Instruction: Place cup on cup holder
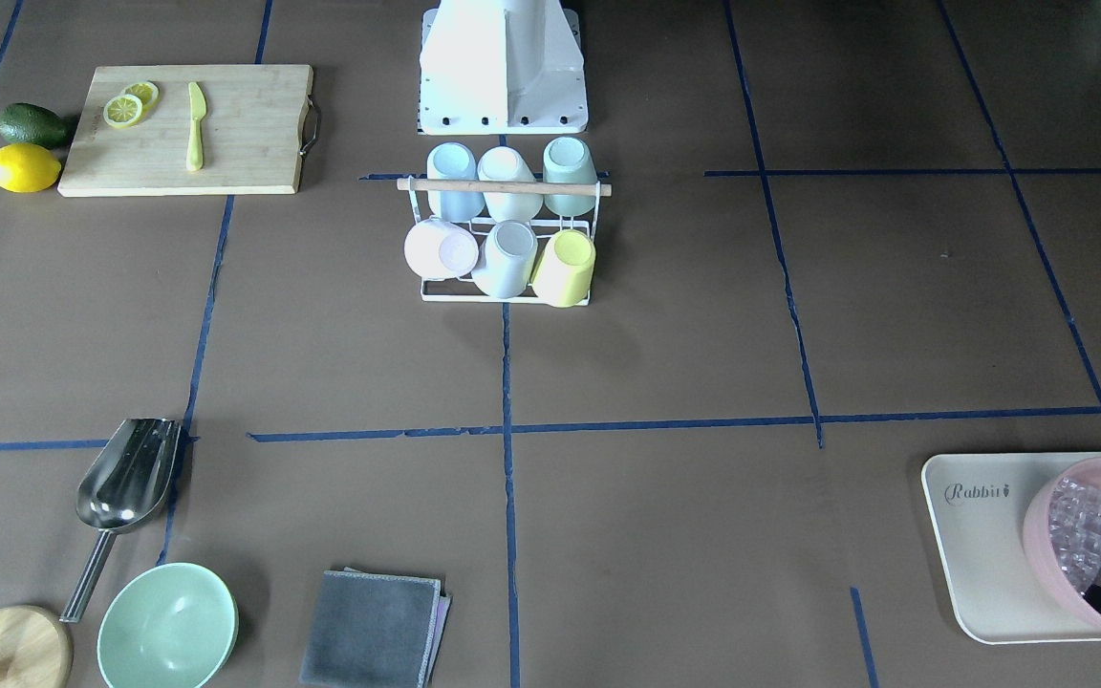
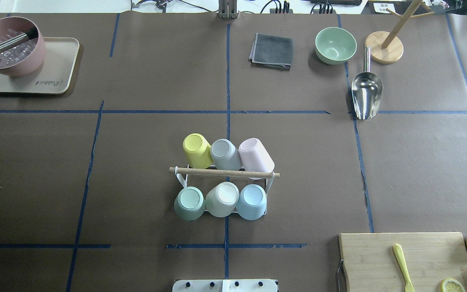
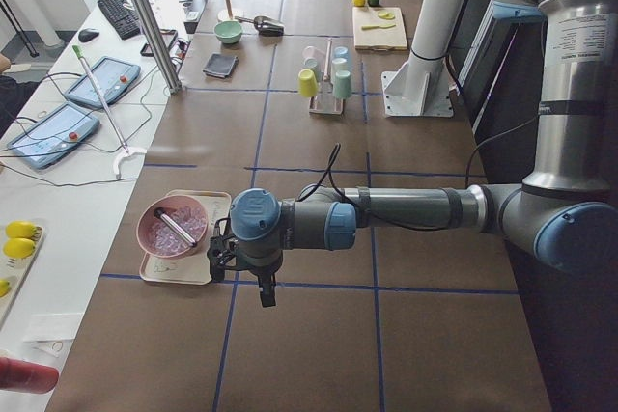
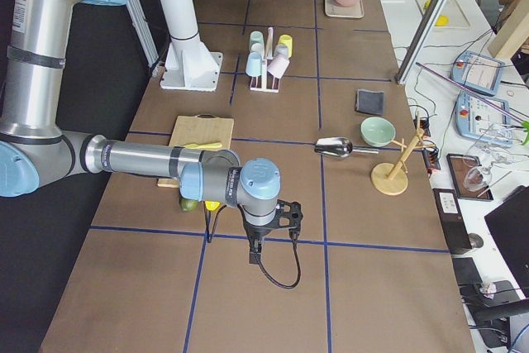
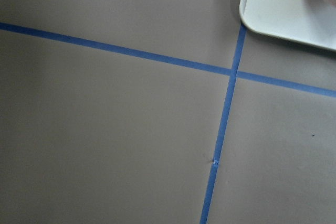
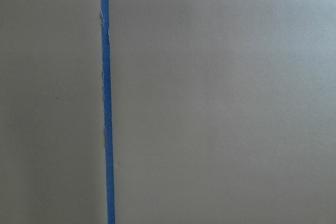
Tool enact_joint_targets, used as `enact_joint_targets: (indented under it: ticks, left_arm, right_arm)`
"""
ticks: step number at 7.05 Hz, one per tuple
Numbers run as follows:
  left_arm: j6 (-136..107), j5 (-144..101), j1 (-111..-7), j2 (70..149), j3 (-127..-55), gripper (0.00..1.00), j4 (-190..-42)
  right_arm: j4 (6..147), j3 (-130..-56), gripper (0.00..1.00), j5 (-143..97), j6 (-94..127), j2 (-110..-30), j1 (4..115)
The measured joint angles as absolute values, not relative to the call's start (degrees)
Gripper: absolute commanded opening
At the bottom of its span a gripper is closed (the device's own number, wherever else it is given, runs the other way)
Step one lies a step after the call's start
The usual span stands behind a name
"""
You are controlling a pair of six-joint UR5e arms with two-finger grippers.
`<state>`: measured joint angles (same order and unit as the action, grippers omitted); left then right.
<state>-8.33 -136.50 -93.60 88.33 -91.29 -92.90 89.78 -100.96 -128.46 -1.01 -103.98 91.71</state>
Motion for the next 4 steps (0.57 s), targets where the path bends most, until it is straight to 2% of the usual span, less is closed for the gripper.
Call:
enact_joint_targets:
  ticks: [4]
  left_arm:
    - [-8.75,-136.32,-92.00,87.82,-91.36,1.00,-96.05]
  right_arm:
    - [90.07,-101.13,1.00,-128.98,-1.01,-104.14,92.59]
